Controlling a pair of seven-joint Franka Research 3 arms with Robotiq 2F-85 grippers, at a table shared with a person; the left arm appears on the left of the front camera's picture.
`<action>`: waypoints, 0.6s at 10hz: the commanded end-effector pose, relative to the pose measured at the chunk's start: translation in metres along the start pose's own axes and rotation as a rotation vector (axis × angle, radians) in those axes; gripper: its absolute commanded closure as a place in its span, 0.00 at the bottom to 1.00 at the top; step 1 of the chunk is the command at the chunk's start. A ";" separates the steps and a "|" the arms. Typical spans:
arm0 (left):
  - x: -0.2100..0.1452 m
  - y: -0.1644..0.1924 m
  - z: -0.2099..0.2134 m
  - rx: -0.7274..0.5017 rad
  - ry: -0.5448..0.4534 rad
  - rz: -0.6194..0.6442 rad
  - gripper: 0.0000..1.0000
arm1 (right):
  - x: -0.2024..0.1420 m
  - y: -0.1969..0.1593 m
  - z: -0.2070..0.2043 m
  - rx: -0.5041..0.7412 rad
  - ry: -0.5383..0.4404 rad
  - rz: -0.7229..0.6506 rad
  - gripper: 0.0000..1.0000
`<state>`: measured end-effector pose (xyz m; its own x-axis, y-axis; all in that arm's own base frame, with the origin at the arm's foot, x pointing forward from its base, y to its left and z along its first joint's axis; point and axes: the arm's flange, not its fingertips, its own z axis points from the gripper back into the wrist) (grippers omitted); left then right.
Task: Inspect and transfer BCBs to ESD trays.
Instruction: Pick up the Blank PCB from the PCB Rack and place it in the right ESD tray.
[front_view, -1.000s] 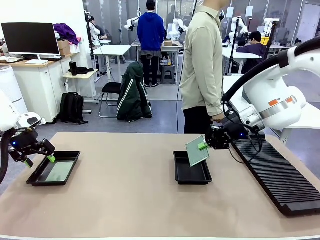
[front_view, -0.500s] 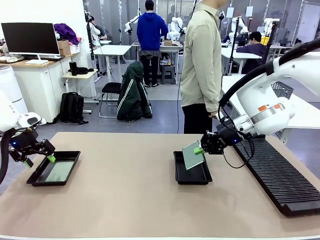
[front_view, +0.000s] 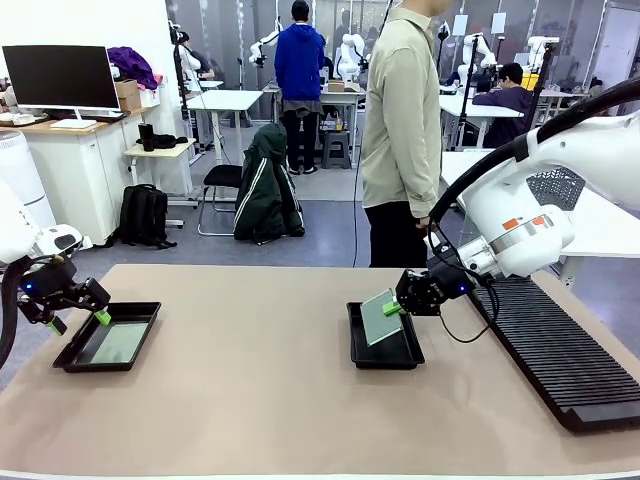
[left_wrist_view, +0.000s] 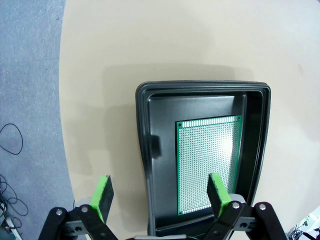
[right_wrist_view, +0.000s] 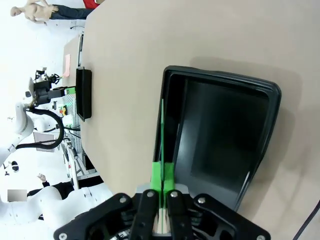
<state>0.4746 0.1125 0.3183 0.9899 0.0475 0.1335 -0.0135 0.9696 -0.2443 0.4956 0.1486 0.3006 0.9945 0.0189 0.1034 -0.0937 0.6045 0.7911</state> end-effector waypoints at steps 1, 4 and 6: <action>-0.001 0.001 0.001 -0.001 -0.002 0.002 0.00 | 0.005 -0.007 -0.010 0.036 0.003 0.000 0.98; -0.001 0.001 0.001 -0.001 -0.002 0.002 0.00 | 0.004 -0.018 -0.019 0.044 0.004 -0.025 0.98; -0.001 0.001 0.001 -0.001 -0.002 0.002 0.00 | 0.002 -0.020 -0.021 0.038 0.001 -0.037 0.98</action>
<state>0.4746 0.1125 0.3183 0.9899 0.0475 0.1335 -0.0135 0.9696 -0.2443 0.4997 0.1492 0.2746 0.9983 0.0155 0.0570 -0.0547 0.6065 0.7932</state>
